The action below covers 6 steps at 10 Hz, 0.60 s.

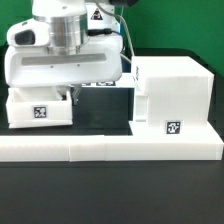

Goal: Assemble drawer

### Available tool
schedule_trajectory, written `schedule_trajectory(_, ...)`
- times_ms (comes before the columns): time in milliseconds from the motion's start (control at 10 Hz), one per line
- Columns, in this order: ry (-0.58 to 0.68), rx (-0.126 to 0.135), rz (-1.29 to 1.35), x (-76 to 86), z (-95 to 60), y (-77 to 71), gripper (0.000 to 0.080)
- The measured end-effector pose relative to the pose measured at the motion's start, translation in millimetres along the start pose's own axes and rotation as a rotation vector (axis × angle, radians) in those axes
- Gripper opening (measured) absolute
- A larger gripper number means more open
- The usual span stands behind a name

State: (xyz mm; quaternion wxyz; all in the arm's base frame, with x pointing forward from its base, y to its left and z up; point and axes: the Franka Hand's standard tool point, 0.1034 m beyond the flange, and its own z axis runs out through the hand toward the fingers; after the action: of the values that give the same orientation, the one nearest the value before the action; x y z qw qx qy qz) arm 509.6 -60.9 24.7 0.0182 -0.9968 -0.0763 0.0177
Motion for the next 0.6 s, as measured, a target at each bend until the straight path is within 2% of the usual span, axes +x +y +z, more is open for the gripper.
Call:
schedule_trajectory(200, 0.001, 0.016, -0.051, 9.9, -8.0, -22.1, 0.0041)
schedule_trajectory(600, -0.004, 0.021, -0.121, 9.5, -6.7, -23.0, 0.0041)
